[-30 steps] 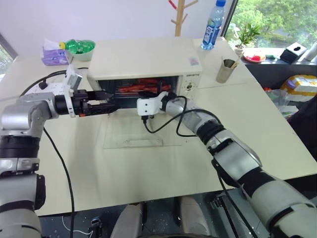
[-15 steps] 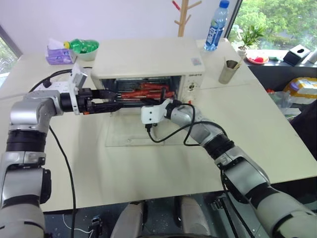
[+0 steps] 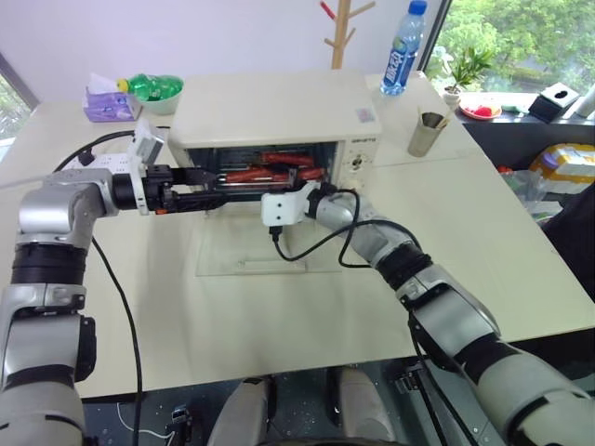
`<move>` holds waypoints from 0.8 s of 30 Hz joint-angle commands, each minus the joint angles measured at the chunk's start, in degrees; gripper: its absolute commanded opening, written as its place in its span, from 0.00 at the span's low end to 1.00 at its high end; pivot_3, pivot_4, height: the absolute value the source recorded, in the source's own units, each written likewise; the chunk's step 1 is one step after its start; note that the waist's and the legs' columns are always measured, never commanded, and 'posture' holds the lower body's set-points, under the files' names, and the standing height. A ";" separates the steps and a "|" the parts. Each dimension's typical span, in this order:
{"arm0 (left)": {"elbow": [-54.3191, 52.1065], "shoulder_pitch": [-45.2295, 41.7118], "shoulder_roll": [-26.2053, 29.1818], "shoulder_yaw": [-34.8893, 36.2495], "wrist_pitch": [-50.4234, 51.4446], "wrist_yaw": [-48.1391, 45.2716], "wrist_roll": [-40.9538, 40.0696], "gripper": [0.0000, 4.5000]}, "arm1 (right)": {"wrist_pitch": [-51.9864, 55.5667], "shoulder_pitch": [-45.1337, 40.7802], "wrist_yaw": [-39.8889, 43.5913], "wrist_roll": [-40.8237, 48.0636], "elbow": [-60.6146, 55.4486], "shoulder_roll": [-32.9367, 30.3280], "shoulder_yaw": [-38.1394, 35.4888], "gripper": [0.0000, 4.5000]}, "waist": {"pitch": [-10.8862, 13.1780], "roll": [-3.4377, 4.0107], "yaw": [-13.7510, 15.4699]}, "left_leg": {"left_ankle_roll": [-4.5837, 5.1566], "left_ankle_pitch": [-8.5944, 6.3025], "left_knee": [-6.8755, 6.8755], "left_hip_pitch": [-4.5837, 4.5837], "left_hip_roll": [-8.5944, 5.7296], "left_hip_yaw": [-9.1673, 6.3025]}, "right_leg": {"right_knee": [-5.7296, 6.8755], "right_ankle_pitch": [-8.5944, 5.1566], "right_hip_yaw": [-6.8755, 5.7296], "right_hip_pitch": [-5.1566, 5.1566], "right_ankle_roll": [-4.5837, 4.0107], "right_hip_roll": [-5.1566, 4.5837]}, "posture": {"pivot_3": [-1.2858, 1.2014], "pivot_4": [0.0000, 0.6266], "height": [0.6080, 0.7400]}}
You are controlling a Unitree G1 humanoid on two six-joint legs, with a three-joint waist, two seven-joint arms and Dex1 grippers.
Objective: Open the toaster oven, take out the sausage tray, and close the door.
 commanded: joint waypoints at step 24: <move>-0.80 -2.03 0.85 2.45 -0.65 0.84 -0.32 1.00 | -0.99 -2.46 -1.31 -1.06 3.44 1.85 0.57 0.49 | 0.00 0.01 -0.07 | 0.00 0.00 -0.02 0.00 0.00 0.00 | 0.00 0.00 0.00 -0.02 0.00 0.01 | 0.52 0.24 0.99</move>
